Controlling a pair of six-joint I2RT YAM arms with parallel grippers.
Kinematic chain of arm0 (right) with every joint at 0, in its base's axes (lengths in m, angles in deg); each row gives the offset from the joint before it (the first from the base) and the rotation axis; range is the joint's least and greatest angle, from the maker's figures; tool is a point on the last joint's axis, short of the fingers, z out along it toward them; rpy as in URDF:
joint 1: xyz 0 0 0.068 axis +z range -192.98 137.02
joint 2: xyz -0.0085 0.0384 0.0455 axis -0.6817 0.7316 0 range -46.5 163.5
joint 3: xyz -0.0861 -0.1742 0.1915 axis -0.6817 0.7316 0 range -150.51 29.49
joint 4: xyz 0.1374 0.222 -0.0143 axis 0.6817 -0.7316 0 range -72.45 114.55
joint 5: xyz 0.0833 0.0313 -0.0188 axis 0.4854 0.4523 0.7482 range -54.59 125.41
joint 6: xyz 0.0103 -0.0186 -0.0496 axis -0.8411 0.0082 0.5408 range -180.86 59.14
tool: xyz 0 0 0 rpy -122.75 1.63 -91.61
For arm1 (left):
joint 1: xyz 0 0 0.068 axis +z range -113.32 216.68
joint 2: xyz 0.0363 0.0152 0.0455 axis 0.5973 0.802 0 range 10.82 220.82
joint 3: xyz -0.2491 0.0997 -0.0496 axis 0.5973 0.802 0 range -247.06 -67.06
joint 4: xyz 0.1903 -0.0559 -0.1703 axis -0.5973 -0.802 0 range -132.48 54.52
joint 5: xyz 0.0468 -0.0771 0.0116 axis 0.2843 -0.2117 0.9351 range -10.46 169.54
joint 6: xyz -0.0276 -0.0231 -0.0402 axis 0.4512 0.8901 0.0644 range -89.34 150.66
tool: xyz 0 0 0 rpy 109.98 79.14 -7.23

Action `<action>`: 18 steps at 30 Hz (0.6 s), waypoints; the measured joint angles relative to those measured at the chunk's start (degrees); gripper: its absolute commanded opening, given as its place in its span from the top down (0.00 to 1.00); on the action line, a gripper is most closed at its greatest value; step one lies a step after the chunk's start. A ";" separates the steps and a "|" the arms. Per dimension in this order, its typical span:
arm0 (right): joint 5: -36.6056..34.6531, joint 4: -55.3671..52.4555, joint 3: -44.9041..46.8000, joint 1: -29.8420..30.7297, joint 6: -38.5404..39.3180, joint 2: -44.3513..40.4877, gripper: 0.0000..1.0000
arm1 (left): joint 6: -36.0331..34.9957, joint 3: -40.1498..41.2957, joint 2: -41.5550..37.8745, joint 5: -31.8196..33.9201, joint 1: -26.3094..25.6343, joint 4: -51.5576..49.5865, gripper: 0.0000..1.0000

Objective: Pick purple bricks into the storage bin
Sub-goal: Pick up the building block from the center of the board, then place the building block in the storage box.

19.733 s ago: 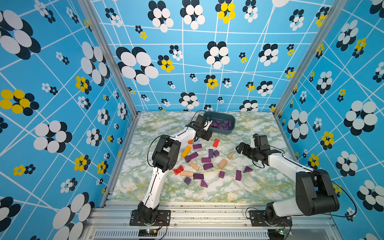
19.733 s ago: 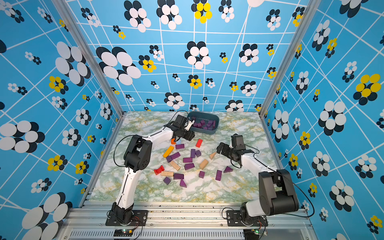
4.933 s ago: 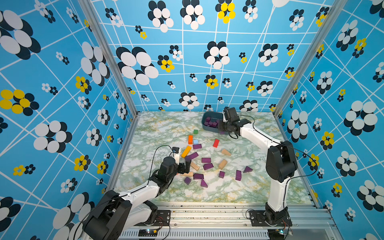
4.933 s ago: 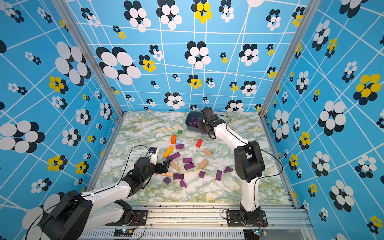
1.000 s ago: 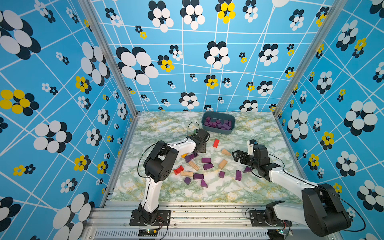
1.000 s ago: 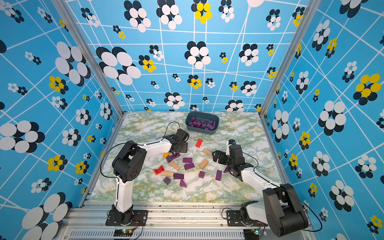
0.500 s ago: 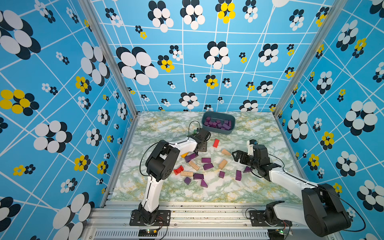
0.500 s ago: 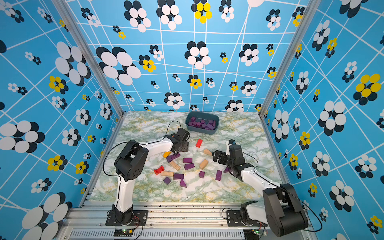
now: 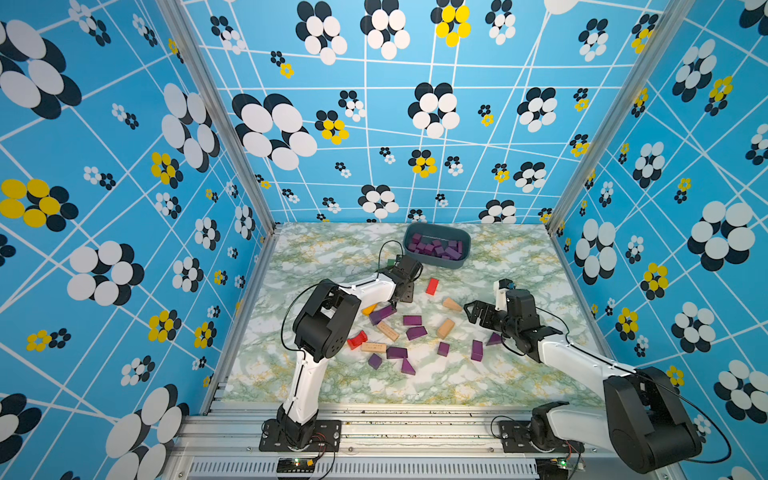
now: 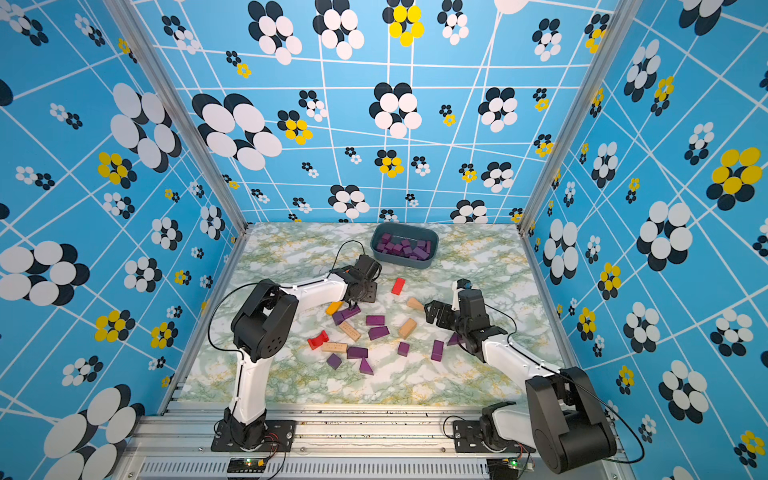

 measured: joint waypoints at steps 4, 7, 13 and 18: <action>1.97 2.32 0.31 0.00 -1.38 0.81 0.01 | -1.29 0.13 -2.40 -0.74 -1.14 -0.35 0.55; 4.00 4.72 0.74 0.00 -2.75 2.23 0.01 | -1.97 -0.87 -4.39 -1.68 -1.99 -0.48 0.55; 7.54 9.11 1.90 0.00 -5.31 3.80 0.01 | -2.62 -6.05 -4.81 -4.66 -2.67 -0.13 0.54; 9.05 11.37 2.03 0.00 -6.60 3.96 0.01 | -3.65 -13.84 -2.19 -5.81 -2.64 -0.52 0.54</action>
